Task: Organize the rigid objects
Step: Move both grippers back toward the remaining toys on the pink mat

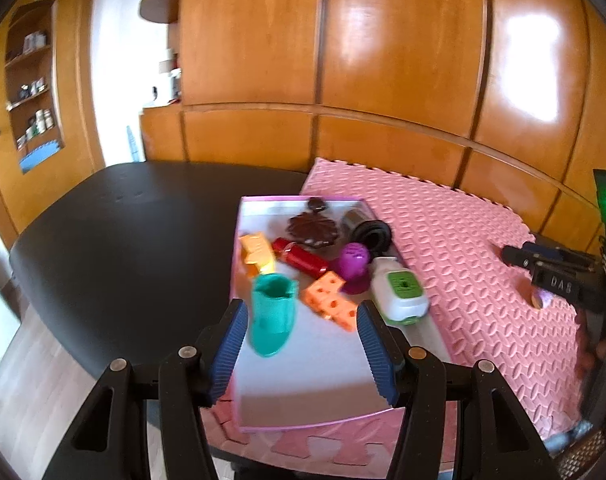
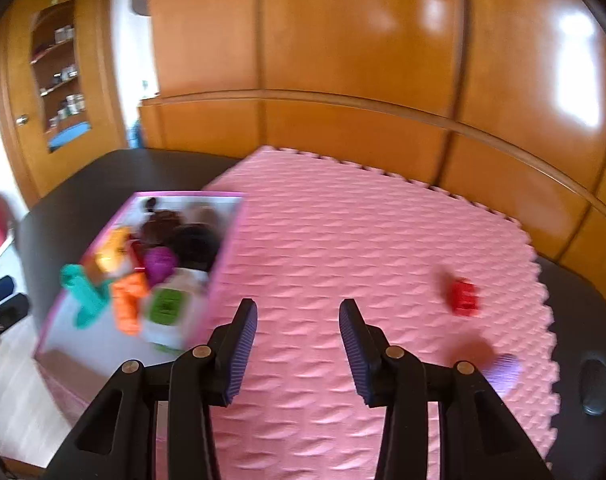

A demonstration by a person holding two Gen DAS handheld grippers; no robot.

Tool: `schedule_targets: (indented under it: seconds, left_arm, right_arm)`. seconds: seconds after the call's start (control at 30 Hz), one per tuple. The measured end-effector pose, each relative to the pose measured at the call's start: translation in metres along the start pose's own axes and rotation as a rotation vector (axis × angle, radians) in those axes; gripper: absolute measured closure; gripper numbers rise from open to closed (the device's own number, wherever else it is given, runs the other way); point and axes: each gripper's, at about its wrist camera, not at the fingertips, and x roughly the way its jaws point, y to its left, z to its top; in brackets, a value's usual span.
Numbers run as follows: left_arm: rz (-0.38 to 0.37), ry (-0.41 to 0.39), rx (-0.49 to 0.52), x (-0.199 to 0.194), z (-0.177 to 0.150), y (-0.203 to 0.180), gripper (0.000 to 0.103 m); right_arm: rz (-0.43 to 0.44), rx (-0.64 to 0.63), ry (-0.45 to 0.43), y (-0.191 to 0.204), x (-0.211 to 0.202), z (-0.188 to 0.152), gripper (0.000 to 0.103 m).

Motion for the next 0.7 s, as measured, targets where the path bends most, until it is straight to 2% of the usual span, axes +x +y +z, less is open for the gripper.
schedule_targets:
  seconds: [0.27,0.37,0.5,0.53,0.57,0.63,0.7]
  left_arm:
    - [-0.049,0.010,0.086,0.005,0.005,-0.036,0.045]
    - [-0.061,0.011,0.117,0.008,0.008,-0.050,0.045]
    - [-0.080,0.017,0.156,0.012,0.011,-0.070,0.045]
    - [-0.083,0.022,0.168,0.014,0.011,-0.075,0.045]
    - [-0.089,0.028,0.175,0.016,0.011,-0.081,0.045]
    - [-0.096,0.037,0.187,0.021,0.011,-0.090,0.045]
    - [-0.106,0.053,0.201,0.026,0.010,-0.099,0.045]
  right_arm:
    - [-0.197,0.128,0.004,-0.104,-0.004,-0.005,0.060]
    - [-0.283,0.207,0.007,-0.148,0.003,-0.013,0.060]
    - [-0.340,0.361,0.005,-0.197,0.009,-0.039,0.060]
    - [-0.364,0.402,0.034,-0.208,0.013,-0.046,0.060]
    - [-0.377,0.446,0.081,-0.218,0.018,-0.048,0.060]
    - [-0.327,0.538,0.043,-0.233,0.012,-0.050,0.060]
    - [-0.316,0.581,0.039,-0.240,0.009,-0.052,0.060]
